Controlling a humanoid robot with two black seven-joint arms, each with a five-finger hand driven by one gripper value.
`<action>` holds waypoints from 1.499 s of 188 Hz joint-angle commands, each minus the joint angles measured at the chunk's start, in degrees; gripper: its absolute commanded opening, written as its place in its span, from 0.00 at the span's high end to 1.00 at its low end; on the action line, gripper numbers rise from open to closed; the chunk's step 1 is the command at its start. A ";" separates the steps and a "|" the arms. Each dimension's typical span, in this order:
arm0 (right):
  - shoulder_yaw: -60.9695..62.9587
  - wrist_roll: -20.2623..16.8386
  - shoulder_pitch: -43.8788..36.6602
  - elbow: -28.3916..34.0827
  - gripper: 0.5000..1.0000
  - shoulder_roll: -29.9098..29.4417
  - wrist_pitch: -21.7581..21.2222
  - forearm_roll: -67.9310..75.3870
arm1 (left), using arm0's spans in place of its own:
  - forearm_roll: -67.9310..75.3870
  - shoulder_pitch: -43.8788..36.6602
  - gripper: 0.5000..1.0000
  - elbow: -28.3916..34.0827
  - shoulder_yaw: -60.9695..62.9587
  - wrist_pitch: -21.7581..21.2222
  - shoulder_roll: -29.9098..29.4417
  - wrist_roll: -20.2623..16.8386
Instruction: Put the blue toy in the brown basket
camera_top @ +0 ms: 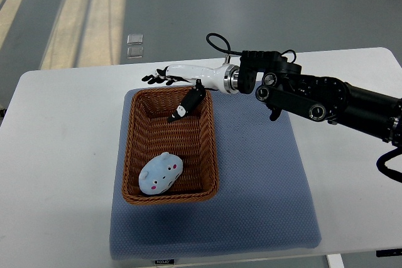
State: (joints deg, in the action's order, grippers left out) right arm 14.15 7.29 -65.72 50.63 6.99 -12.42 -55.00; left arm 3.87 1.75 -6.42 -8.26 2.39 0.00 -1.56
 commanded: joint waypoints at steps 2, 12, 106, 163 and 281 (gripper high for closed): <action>5.45 0.00 2.26 -2.02 0.18 2.07 -0.06 4.81 | 0.00 0.00 0.00 0.00 0.00 -0.01 0.00 -0.02; 8.18 0.00 3.75 -2.82 0.18 3.39 0.03 7.01 | 0.00 0.00 0.00 0.00 0.00 -0.01 0.00 -0.02; 34.45 0.18 15.00 -11.08 0.18 6.02 1.00 20.27 | 0.00 0.00 0.00 0.00 0.00 -0.01 0.00 -0.02; 38.94 4.22 18.43 -16.70 0.18 5.50 1.96 31.26 | 0.00 0.00 0.00 0.00 0.00 -0.01 0.00 -0.02; 38.94 8.09 21.68 -18.37 0.18 4.88 4.95 44.01 | 0.00 0.00 0.00 0.00 0.00 -0.01 0.00 -0.02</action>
State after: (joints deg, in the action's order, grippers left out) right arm 53.16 14.79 -44.46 32.32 11.95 -7.59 -11.00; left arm 3.87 1.76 -6.42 -8.26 2.37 0.00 -1.59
